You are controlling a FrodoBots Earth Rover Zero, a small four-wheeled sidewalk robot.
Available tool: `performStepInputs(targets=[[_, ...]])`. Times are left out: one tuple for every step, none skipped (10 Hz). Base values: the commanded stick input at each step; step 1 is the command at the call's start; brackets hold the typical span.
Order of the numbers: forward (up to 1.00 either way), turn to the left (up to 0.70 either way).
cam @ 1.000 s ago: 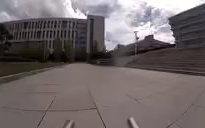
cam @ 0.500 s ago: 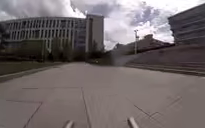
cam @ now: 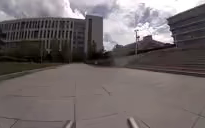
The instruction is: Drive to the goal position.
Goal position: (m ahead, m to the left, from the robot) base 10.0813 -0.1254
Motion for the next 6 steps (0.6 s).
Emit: performStepInputs(targets=[[1.00, 0.01], [1.00, 0.01], [1.00, 0.01], [1.00, 0.01], [1.00, 0.01], [1.00, 0.01]])
